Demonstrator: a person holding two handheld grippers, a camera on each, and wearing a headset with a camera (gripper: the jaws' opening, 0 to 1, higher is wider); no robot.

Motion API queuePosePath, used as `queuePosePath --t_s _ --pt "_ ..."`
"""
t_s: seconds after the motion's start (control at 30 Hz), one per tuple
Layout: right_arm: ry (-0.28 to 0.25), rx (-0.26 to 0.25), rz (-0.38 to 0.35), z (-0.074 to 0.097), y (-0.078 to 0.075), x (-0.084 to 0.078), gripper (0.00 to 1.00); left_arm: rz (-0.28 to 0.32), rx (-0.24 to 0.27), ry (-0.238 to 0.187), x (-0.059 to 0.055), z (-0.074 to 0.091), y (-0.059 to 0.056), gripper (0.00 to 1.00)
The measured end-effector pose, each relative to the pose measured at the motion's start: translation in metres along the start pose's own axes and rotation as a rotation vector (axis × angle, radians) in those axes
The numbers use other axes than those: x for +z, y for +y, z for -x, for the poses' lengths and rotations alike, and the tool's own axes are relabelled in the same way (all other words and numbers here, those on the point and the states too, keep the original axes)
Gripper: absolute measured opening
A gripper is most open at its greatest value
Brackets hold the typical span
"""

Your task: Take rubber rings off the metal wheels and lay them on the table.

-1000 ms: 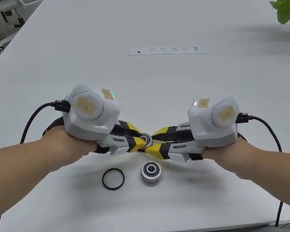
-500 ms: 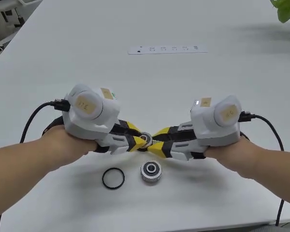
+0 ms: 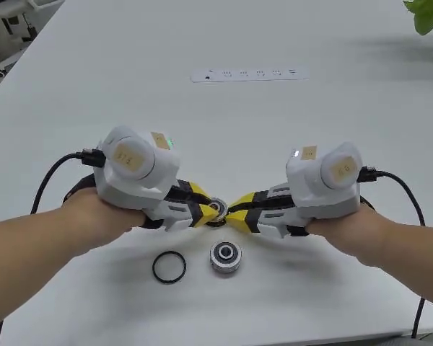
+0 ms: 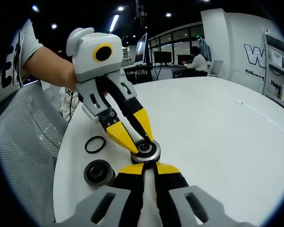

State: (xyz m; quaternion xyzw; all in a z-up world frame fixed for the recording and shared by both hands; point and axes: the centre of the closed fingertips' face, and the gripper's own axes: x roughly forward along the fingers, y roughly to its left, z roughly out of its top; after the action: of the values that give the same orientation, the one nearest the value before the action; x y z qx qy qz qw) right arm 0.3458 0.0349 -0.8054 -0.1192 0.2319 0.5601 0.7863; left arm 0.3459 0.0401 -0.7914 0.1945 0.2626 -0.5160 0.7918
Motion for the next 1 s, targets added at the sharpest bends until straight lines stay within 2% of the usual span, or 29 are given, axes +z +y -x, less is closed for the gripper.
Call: queuePosePath --t_s 0.23,1.0 --pt "0.008 -0.011 0.033 0.0 -0.0011 0.0001 0.01 -0.003 0.004 0.004 -0.0003 0.0001 0.0003 0.13" --pt "-0.001 -0.035 0.016 0.0035 -0.0033 0.0013 0.0 -0.01 0.024 0.02 -0.0012 -0.0003 0.0025 0.12"
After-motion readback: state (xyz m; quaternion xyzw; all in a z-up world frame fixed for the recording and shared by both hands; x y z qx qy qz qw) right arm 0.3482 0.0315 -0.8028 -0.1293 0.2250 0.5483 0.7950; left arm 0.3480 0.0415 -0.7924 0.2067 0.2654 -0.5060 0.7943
